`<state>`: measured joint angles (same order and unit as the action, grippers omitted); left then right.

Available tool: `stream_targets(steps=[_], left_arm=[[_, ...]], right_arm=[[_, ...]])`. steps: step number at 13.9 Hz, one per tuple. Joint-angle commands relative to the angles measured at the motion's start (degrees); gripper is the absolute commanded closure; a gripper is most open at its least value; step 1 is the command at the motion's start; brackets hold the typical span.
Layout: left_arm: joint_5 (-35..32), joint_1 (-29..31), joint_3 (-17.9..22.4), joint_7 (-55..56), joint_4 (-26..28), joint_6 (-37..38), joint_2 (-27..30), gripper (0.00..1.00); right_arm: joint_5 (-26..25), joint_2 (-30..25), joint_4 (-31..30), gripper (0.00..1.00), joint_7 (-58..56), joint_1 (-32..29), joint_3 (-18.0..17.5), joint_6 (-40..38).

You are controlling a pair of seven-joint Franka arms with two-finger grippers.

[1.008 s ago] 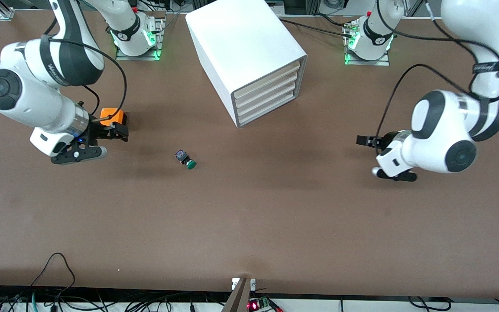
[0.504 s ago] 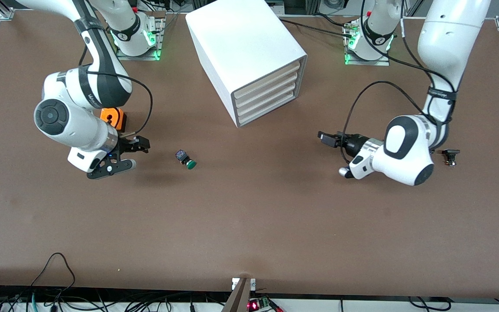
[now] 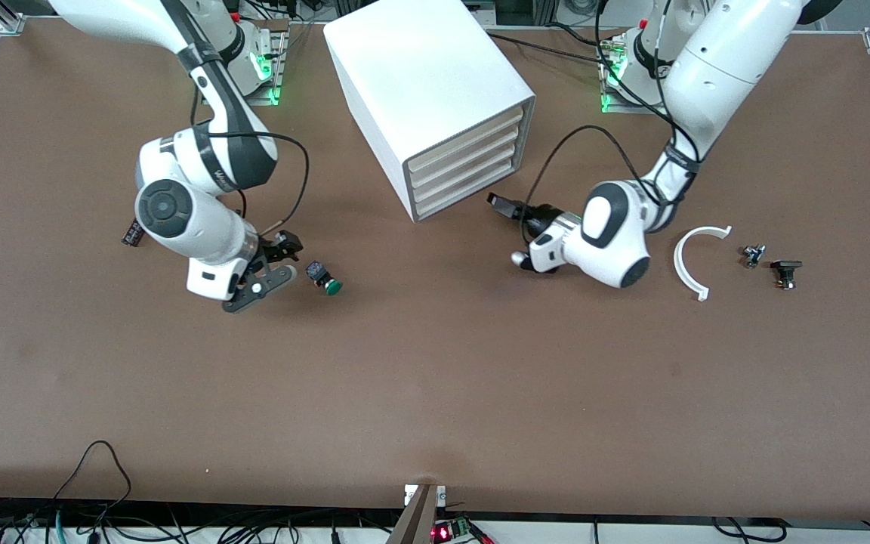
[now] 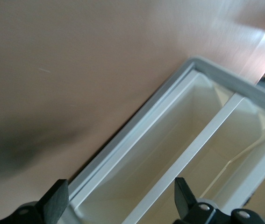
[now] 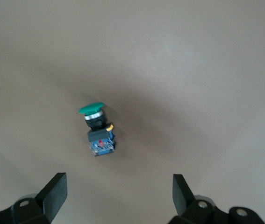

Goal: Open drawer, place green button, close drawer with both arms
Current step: 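Reach the right gripper to the green button while the left gripper reaches the drawer, then grasp the green button with the right gripper while the left gripper pulls the drawer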

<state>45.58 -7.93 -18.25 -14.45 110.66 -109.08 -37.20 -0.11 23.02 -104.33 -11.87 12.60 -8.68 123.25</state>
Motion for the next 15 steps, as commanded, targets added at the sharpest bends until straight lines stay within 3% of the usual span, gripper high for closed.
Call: stream_targets(steps=[1,3,12,13,14,15], left_arm=[[1.7,0.3,-0.6,-2.2,2.1,-0.4,1.3,0.01],[1.7,0.4,-1.2,-2.3,2.7,-0.3,1.3,0.06],[6.4,0.6,-4.2,-3.1,6.4,-0.3,1.9,0.07],[6.4,0.6,-4.2,-4.3,6.7,-0.4,1.9,0.33],[6.5,0.7,-4.2,-6.4,6.7,-0.4,1.7,0.73],[6.7,1.0,-4.1,-6.7,6.8,-0.5,1.6,1.0]], right_arm=[[-3.0,1.3,-3.1,0.0,-1.1,-0.2,-1.9,5.7],[-3.4,2.6,-5.3,0.0,-1.1,-0.2,-2.9,8.7],[-5.1,5.3,-13.4,0.0,-1.5,-0.1,-3.9,22.4],[-5.3,5.7,-13.4,0.0,-1.5,0.0,-4.0,22.6],[-6.0,6.0,-13.4,0.0,-1.5,0.0,-4.0,23.2],[-6.4,6.3,-13.4,0.0,-1.4,0.0,-4.0,23.6]])
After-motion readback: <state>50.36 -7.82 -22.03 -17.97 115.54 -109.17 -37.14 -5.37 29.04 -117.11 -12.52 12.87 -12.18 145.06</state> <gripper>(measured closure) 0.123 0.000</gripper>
